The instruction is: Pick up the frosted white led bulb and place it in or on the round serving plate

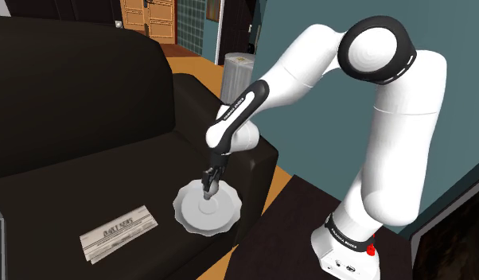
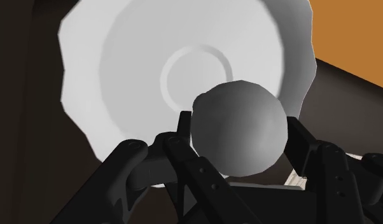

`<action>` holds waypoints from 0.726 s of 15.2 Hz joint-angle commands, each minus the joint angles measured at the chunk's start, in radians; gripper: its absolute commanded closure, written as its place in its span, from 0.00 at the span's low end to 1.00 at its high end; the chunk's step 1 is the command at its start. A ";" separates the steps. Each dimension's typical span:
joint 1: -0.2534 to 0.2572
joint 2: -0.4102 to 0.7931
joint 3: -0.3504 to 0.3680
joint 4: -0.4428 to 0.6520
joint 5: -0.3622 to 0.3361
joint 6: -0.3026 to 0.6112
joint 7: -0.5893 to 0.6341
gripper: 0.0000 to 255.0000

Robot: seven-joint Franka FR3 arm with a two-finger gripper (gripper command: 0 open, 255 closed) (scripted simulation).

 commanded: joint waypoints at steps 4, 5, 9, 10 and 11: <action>-0.008 0.055 0.013 0.012 0.022 0.043 -0.027 1.00; -0.008 0.055 0.013 0.012 0.022 0.043 -0.027 1.00; -0.008 0.055 0.013 0.012 0.022 0.043 -0.027 1.00; -0.008 0.055 0.013 0.012 0.022 0.043 -0.027 1.00; -0.008 0.055 0.013 0.012 0.022 0.043 -0.027 1.00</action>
